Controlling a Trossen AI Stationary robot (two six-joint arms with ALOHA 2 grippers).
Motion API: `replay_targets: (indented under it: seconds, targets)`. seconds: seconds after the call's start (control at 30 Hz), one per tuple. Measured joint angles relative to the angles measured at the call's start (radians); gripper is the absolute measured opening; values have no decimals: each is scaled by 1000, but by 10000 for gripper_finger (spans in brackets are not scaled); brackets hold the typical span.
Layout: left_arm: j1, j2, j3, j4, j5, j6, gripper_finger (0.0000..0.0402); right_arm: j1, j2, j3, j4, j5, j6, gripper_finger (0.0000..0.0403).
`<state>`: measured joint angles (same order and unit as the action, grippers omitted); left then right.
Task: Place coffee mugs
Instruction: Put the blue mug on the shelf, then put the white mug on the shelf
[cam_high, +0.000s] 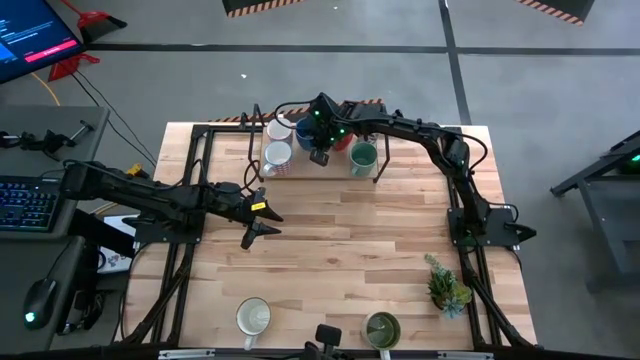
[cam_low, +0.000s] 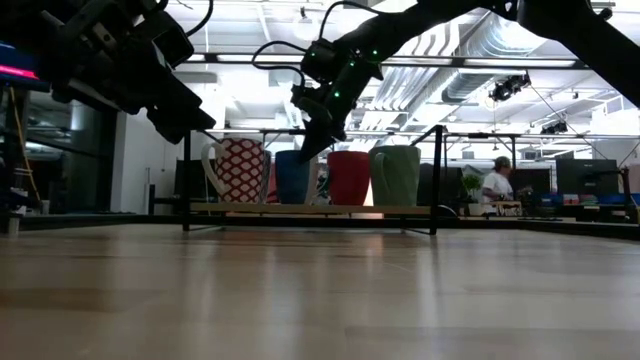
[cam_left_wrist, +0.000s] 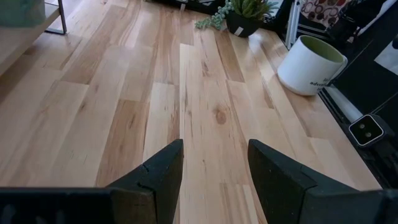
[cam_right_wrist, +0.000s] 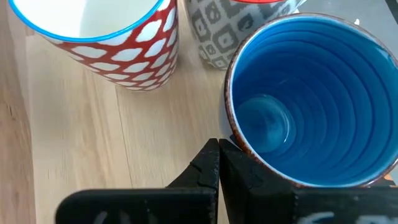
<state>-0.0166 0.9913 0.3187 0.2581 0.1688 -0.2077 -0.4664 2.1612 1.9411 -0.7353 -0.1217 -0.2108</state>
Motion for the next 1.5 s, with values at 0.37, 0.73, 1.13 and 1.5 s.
replay_targets:
  seconds: [0.37,0.73,1.13,1.5]
  targets:
    - [0,0,0,0,0,0,170,0,0,0,7,0,0,0]
    - [0,0,0,0,0,0,170,-1,0,0,14,-1,0,0]
    - [0,0,0,0,0,0,170,11,0,0,-16,-59,2,0]
    - [0,0,0,-7,0,0,170,146,-6,10,-227,-162,-6,0]
